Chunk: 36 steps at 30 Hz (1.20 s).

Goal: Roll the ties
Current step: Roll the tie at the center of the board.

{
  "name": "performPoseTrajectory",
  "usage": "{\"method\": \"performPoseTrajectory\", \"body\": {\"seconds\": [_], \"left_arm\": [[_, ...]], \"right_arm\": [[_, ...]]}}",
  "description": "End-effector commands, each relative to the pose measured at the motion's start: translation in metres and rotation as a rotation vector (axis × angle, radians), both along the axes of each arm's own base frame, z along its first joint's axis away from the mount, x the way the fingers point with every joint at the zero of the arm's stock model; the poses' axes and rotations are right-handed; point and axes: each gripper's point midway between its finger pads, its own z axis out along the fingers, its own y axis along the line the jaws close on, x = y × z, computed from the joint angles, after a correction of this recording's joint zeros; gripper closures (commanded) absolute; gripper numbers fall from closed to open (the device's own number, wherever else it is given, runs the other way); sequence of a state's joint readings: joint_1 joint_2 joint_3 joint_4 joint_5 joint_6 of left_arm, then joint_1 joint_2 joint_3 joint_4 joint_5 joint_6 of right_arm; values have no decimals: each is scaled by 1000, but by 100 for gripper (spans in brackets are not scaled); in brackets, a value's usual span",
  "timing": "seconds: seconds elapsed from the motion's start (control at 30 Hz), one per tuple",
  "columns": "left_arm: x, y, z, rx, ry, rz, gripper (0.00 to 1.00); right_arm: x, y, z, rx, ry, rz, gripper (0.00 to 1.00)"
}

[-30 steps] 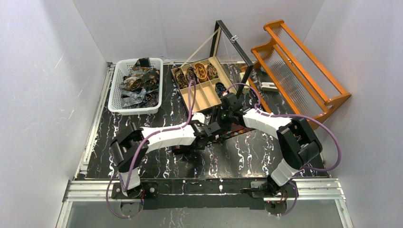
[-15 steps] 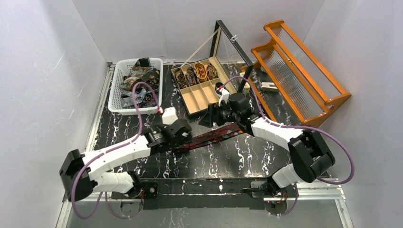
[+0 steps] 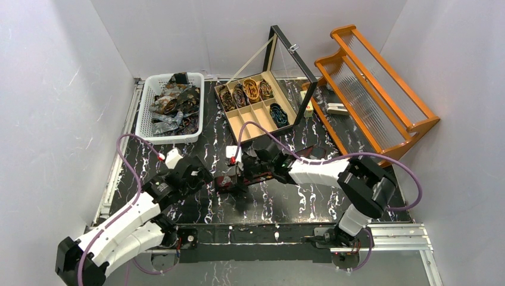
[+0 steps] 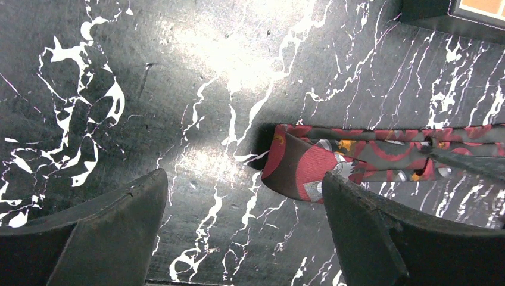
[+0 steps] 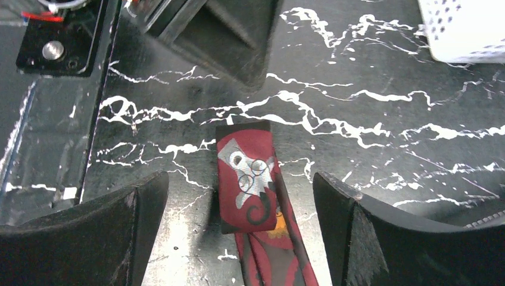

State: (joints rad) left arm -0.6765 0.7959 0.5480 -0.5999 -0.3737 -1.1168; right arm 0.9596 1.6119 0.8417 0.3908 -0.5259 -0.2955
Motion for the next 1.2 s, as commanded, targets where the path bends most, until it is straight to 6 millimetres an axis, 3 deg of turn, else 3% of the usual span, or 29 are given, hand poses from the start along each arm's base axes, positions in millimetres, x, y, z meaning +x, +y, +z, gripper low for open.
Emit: {"method": "performPoseTrajectory", "body": {"seconds": [0.0,0.23,0.6,0.77,0.87,0.93,1.07,1.17], "left_arm": [[-8,1,-8,-61,51,12,2],[-9,3,-23,-126,163,22,2],[-3,19,-19,-130,217,23,2],[-11,21,-18,-133,218,17,2],[-14,9,-17,-207,198,-16,2],[-16,7,-20,-218,208,-21,2],[-21,5,-25,-222,230,-41,2],[-21,1,-25,-231,234,-67,2]], "right_arm": [[-3,15,3,14,-111,122,1],[-1,26,-18,-60,-69,149,1],[-17,40,-43,-87,32,178,1],[-4,38,-67,-170,-11,160,2],[6,35,-88,-224,-36,128,3],[5,30,-99,-268,-42,146,6],[1,15,-114,-342,-32,168,25],[-6,2,-125,-375,-12,180,27]]}}
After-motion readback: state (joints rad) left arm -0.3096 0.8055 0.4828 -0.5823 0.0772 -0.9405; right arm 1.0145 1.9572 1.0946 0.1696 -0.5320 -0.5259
